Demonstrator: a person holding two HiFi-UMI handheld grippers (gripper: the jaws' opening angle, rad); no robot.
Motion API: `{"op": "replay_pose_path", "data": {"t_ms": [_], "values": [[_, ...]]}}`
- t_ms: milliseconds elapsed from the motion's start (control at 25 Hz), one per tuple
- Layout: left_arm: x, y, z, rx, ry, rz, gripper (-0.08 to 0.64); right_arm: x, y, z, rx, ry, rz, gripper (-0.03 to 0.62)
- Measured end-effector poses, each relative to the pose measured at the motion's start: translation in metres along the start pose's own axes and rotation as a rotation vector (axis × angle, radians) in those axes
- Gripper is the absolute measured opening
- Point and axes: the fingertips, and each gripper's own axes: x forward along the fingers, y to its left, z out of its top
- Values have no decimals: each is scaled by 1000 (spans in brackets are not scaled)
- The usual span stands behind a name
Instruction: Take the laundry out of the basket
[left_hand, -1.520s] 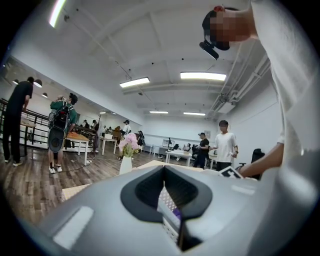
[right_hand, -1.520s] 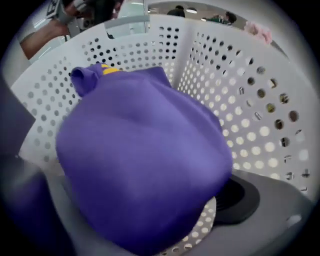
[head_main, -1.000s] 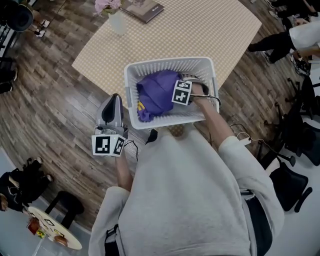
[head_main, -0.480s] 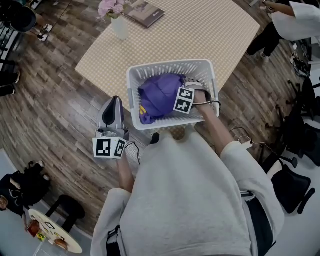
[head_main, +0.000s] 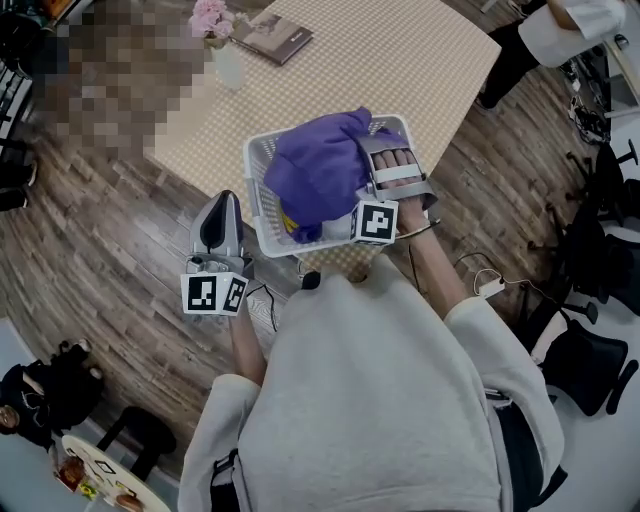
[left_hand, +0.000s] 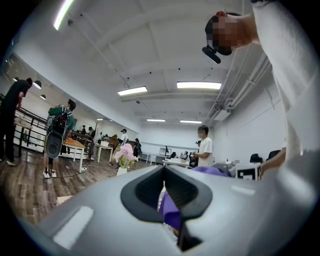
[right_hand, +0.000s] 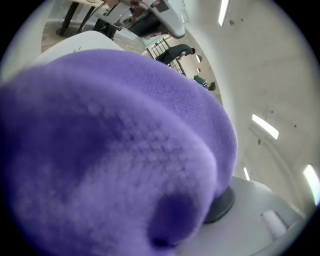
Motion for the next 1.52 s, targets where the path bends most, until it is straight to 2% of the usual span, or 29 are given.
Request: {"op": "replay_pose_path", "data": {"t_ms": [120, 200, 280, 360, 520, 640, 720, 840, 1240, 1520], "values": [[-1, -9, 5, 8, -17, -12, 9, -21, -38, -13, 69, -14, -95, 339], [-1, -16, 10, 16, -29, -23, 9, -31, -54, -22, 208, -38, -107, 339], [-2, -20, 13, 22, -37, -30, 9, -39, -63, -27, 418, -91, -88, 337], [-6, -23, 18, 29, -43, -32, 9, -47, -67, -29, 673, -168, -47, 336], [-16, -26, 29, 47, -63, -31, 9, -68, -72, -22, 1172, -386, 66, 334], [-25, -23, 34, 52, -75, -27, 9, -85, -79, -10, 1386, -541, 116, 334], [-33, -20, 37, 55, -79, -21, 9, -97, -80, -1, 1456, -612, 132, 334], [-43, -16, 40, 62, -81, -32, 9, -112, -78, 10, 1499, -657, 137, 334], [-77, -12, 28, 43, -60, -88, 9, -162, -53, 28, 1559, -676, 94, 334], [-108, -46, 33, 61, -77, -111, 9, -201, -18, 18, 1599, -667, 98, 334]]}}
